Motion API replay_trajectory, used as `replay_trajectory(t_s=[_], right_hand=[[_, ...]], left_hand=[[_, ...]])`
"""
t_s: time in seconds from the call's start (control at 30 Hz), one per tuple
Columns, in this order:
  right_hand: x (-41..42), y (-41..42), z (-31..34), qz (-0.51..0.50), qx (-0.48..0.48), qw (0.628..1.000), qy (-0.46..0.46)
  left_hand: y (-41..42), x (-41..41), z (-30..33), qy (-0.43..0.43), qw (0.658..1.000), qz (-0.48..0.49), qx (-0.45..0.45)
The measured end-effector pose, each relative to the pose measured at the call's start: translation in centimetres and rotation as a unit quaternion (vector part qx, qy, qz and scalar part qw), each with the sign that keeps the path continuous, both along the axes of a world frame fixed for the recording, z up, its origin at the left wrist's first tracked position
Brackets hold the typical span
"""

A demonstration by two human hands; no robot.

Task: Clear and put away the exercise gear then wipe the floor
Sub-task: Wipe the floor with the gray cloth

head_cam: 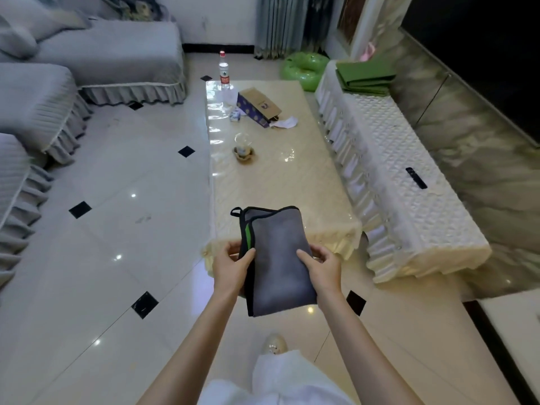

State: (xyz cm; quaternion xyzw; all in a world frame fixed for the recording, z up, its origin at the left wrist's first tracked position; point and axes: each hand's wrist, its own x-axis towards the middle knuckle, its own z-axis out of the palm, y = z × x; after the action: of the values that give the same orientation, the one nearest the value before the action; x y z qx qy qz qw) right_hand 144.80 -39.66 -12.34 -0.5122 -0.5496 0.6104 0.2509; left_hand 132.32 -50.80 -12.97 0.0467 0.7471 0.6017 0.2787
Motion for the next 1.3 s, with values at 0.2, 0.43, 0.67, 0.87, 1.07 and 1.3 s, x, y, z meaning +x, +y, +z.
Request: replay_trajectory(t_s=[0.2, 0.43, 0.67, 0.87, 1.07, 1.3], right_hand=[[-1.3, 7.8, 0.4, -0.009, -0.016, 1.000, 0.021], [-3.6, 15.9, -1.5, -0.032, -0.027, 0.999, 0.010], [-8.1, 24.6, -4.6, -0.046, -0.041, 0.998, -0.029], [-11.8, 31.5, -7.3, -0.020, -0.040, 0.996, -0.081], [-13.5, 37.8, -12.7, -0.018, -0.040, 0.991, -0.130], [-14.6, 44.4, -22.2, 0.019, -0.027, 0.980, -0.196]], left_hand=[[8.0, -1.5, 0.2, 0.009, 1.000, -0.006, -0.003], [16.4, -4.4, -1.2, 0.013, 0.998, -0.041, -0.038], [25.4, -9.2, -4.4, -0.012, 0.995, -0.067, -0.079], [32.6, -12.8, -7.2, -0.024, 0.986, -0.096, -0.138], [40.3, -15.0, -12.1, -0.027, 0.965, -0.172, -0.197], [47.3, -16.5, -21.7, -0.021, 0.931, -0.235, -0.278]])
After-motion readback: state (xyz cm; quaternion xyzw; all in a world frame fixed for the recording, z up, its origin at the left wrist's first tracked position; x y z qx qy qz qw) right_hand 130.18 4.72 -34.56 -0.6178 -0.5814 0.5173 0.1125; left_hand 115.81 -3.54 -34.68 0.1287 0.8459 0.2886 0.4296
